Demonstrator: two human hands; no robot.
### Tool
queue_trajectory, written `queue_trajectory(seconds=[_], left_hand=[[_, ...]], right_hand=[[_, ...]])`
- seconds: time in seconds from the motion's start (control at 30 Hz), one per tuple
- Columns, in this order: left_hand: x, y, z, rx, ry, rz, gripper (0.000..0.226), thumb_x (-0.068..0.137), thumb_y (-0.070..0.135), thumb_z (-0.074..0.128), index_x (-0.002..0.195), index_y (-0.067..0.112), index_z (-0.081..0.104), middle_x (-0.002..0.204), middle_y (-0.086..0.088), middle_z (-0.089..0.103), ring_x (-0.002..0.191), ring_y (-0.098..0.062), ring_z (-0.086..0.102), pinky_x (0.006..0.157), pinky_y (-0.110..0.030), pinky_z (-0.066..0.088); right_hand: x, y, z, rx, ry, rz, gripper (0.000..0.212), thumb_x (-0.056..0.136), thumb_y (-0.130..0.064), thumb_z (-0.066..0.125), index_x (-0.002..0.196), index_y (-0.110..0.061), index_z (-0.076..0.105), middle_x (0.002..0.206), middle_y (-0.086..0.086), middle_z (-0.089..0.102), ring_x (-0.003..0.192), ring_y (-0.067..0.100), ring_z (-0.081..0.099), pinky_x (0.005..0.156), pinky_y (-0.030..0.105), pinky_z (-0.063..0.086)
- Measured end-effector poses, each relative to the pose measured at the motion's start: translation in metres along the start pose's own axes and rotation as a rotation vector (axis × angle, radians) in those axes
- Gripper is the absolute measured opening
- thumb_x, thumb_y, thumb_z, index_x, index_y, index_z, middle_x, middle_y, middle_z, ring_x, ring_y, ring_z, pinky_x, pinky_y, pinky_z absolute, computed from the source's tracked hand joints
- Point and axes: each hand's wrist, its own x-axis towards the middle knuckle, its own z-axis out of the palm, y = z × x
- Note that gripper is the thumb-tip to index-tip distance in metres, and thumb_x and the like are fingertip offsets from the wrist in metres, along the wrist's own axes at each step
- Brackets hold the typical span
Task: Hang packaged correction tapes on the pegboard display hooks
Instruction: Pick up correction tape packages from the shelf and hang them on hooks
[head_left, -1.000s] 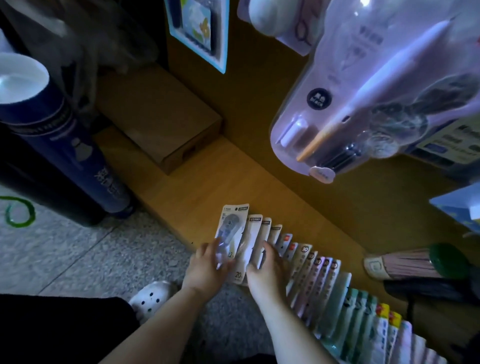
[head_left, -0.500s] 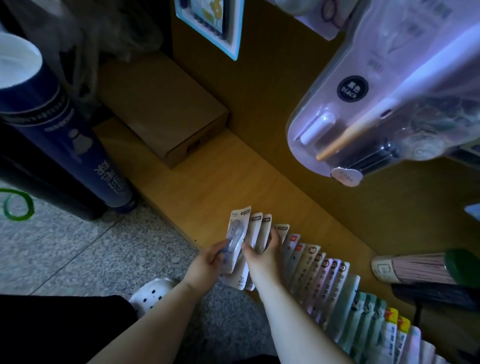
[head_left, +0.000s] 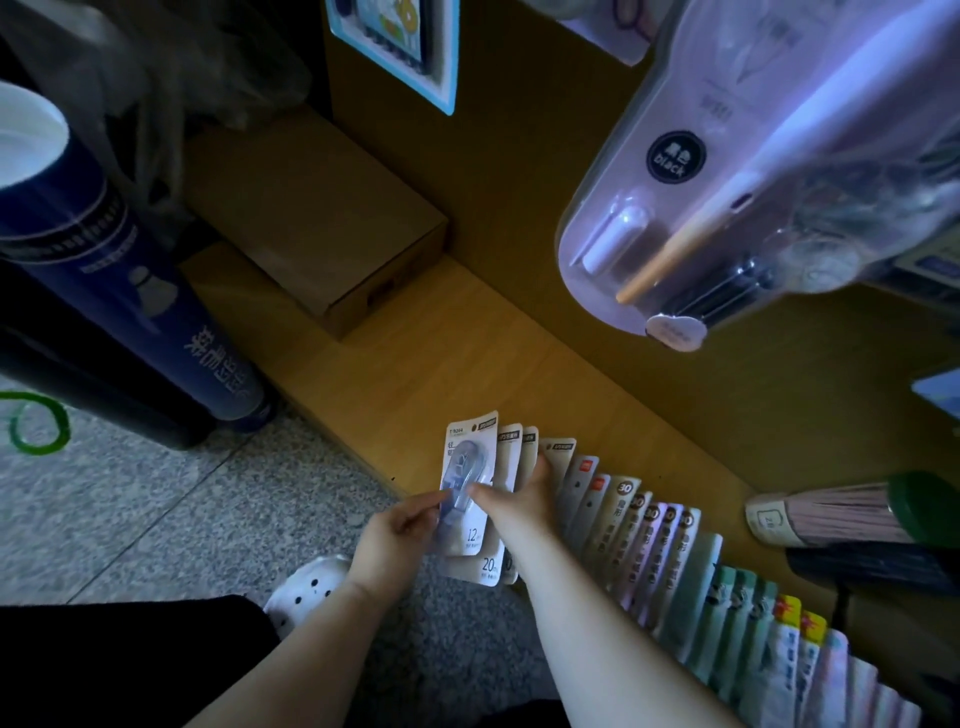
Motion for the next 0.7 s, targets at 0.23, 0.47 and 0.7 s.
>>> queue_trajectory(seconds=[0.23,0.47,0.7], left_hand=[[-0.024,0.025,-0.013,-0.072,0.112,0.098,0.032,0.072,0.000,0.071,0.074,0.025,0.051,0.069,0.000,0.058,0.069,-0.020,0.054,0.048,-0.005,0.041],[-0.088,0.067,-0.069,-0.318,-0.107,0.081,0.133,0.025,0.040,0.089,0.140,0.018,0.026,0.123,-0.004,0.055,0.107,-0.022,0.058,0.087,-0.037,0.052],[-0.170,0.114,-0.087,-0.557,-0.415,0.204,0.108,0.023,0.042,0.090,0.121,0.016,0.054,0.107,-0.013,0.071,0.089,-0.027,0.070,0.066,-0.036,0.059]], right_hand=[[-0.034,-0.018,-0.016,0.167,-0.113,0.004,0.057,0.077,-0.013,0.066,0.127,-0.016,0.040,0.121,0.010,0.059,0.104,0.028,0.061,0.082,0.035,0.052],[-0.117,-0.048,-0.022,0.271,-0.335,-0.122,0.022,0.084,-0.010,0.057,0.098,-0.023,0.046,0.087,-0.003,0.058,0.076,0.014,0.059,0.059,0.024,0.050],[-0.210,-0.089,-0.058,0.246,-0.541,-0.422,0.038,0.077,-0.024,0.060,0.112,-0.029,0.047,0.096,-0.003,0.063,0.081,0.011,0.064,0.065,0.023,0.054]])
